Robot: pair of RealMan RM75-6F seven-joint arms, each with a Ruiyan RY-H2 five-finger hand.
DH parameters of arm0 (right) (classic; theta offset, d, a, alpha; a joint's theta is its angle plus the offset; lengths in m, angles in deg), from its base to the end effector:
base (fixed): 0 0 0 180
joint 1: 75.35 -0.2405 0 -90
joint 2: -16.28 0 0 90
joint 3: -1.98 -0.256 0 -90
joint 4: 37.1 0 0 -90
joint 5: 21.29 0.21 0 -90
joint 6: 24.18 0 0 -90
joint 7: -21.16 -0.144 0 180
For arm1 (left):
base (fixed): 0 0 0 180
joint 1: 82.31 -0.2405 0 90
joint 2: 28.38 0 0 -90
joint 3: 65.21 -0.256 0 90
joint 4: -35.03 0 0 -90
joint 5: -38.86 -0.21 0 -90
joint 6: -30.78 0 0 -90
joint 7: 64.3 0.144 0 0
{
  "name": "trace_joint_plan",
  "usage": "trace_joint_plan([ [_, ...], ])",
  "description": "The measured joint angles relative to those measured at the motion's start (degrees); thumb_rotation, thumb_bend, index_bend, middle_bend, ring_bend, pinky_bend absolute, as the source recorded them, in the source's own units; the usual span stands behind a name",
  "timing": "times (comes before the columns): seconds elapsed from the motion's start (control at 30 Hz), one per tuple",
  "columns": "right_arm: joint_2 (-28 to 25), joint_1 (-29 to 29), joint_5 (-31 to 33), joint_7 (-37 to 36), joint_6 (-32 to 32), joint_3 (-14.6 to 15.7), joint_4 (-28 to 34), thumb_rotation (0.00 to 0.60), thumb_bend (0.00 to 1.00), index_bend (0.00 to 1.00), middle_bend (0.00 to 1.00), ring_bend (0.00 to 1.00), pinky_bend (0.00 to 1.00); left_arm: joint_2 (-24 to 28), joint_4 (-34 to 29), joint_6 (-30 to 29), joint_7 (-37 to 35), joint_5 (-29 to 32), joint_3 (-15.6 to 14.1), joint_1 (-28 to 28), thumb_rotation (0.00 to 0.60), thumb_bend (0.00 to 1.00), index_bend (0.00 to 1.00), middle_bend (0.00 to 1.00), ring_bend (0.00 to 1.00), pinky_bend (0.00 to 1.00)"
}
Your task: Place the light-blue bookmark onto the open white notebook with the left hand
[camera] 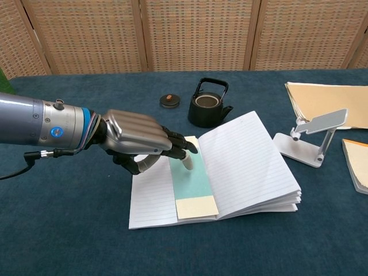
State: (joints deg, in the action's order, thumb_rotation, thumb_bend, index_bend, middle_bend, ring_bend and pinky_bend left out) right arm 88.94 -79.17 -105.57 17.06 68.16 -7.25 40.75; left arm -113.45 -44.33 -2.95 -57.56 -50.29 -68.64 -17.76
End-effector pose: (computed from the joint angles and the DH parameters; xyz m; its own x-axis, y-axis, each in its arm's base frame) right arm -0.3374 -0.1957 0.1705 0.4115 0.2335 0.8810 -0.9103 0.0571 0.4100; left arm -0.0937 0.3376 -0.0590 0.8794 0.1473 0.4527 0.3163 -0.8915 -0.3243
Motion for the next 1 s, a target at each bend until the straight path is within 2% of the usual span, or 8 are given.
trace_joint_plan([
  [0.53,-0.04,0.03,-0.01,-0.22,0.17,-0.08,0.06,0.6,0.12,0.03,0.0,0.0,0.0,-2.18,0.67,3.99,5.75,4.17,0.95,0.69,0.6,1.0,0.19,0.0,0.0,0.16],
  [1.0,-0.04,0.07,0.15,-0.38,0.25,-0.22,-0.06,0.6,0.12,0.03,0.0,0.0,0.0,-2.8,0.79,4.09,7.6,4.65,1.04,0.75,0.6,1.0,0.2,0.0,0.0,0.17],
])
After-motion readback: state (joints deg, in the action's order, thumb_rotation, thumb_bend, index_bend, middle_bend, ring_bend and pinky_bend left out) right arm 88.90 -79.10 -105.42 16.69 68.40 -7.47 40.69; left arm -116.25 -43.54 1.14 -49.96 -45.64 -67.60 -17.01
